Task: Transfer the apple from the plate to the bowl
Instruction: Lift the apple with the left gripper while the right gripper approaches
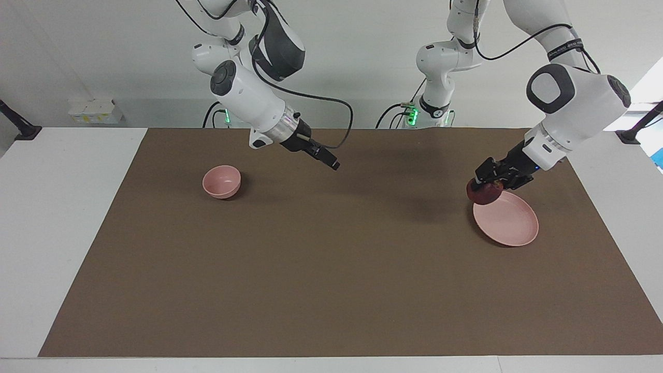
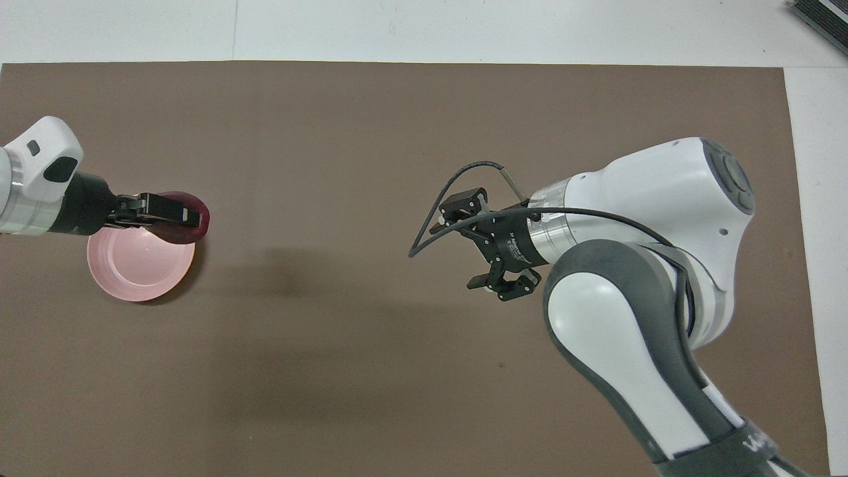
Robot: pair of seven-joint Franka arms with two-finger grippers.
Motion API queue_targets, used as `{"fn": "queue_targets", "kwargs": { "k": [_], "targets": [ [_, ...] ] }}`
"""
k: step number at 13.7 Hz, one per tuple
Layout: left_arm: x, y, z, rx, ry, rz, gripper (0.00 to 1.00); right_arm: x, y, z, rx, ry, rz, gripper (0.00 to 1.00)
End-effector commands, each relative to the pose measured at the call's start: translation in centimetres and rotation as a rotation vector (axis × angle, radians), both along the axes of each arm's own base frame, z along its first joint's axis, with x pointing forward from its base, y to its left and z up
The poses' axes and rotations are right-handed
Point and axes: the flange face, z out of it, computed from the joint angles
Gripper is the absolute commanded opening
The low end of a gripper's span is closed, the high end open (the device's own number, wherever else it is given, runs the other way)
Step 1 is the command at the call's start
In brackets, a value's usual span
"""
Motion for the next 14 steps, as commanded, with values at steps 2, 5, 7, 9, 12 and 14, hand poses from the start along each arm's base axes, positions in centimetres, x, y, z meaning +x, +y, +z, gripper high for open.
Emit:
{"fn": "queue_targets", "kwargs": {
  "k": [2, 5, 7, 9, 12, 14],
  "targets": [
    [-2.4, -4.4, 2.8, -0.166, 0.048, -0.068, 0.00, 0.5, 0.5, -0.1, 0.075, 0.076, -0.149, 1.00],
    [-3.5, -7.6, 4.4, -0.221, 0.047, -0.079, 0.00, 0.6, 3.3, -0.9, 0.110, 0.143, -0.292, 1.00],
    [-4.1, -10.3, 4.8, -0.231, 0.062, -0.079, 0.00, 0.5, 5.0, -0.9, 0.129, 0.182, -0.405, 1.00],
    [-4.6, -12.9, 4.8, -0.233, 0.076, -0.072, 0.00, 0.1, 6.3, -0.8, 0.137, 0.178, -0.417, 1.00],
    [-5.3, -15.0, 4.9, -0.230, 0.033, -0.067, 0.00, -1.0, 8.0, -0.7, 0.135, 0.174, -0.379, 1.00],
    [-5.0, -15.8, 5.2, -0.228, 0.003, -0.047, 0.00, -1.5, 8.7, -0.5, 0.134, 0.179, -0.367, 1.00]
  ]
}}
